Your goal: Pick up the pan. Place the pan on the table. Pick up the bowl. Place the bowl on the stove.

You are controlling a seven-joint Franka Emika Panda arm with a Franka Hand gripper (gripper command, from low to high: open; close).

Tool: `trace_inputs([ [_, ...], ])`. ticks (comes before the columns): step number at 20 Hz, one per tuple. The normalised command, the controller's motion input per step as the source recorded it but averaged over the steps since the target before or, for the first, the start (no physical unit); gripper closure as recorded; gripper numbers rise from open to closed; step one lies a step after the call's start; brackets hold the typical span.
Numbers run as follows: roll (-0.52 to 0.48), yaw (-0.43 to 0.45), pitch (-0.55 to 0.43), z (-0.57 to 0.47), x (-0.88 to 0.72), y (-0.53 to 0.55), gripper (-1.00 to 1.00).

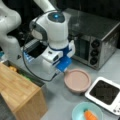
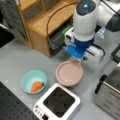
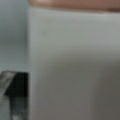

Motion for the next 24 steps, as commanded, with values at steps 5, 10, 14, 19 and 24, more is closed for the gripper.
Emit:
trace_inputs([
  [5,0.004,0.157,-0.233,-0.1,-0.33,-0.17,1.0],
  [10,-0.039,0.146,-0.225,-0.15,-0.25,-0.17,1.0],
  [14,-0.058,0.134,-0.209,-0.21,-0.19,-0.12,1.0],
  [19,-0.085,0.143,-0.194,-0.31,-0.08,-0.1,1.0],
  [24,-0.099,0.126,-0.175,-0.3,0.03,-0.09,1.0],
])
